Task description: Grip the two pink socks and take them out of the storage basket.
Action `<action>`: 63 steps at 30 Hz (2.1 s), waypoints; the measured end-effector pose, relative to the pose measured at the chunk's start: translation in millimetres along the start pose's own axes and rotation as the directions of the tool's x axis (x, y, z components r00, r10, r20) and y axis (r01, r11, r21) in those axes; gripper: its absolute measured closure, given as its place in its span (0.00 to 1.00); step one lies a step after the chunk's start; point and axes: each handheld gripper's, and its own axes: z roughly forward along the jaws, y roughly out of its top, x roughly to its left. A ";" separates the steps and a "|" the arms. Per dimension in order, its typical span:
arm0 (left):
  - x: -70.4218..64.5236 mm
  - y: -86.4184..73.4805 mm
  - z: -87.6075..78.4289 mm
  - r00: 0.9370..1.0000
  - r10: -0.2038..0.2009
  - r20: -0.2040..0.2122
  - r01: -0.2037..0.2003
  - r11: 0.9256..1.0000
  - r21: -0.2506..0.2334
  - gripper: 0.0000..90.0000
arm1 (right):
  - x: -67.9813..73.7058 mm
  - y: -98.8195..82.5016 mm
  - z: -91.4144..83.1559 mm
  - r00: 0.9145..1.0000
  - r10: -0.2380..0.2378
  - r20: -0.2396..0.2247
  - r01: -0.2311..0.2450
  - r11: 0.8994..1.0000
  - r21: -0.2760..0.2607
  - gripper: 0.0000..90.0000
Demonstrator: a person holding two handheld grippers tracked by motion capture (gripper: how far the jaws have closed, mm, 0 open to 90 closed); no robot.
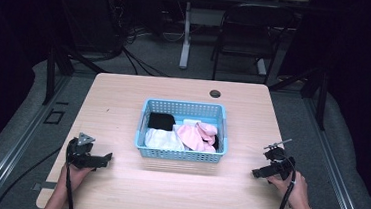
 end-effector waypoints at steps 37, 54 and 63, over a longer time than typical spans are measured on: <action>0.2 -0.2 -0.3 1.000 0.004 0.002 -0.004 1.000 0.000 0.01 | 13.3 15.5 -34.6 0.998 -0.062 -0.031 0.061 0.998 -0.029 0.01; 0.1 -0.3 -0.3 1.000 0.003 0.003 -0.003 1.000 0.000 0.01 | 33.7 30.2 -71.7 0.988 -0.149 -0.047 0.144 0.984 -0.103 0.00; -0.2 -0.4 -0.3 1.000 0.000 0.002 0.000 1.000 0.000 0.01 | 53.0 45.1 -97.3 0.978 -0.204 -0.046 0.195 0.970 -0.148 0.00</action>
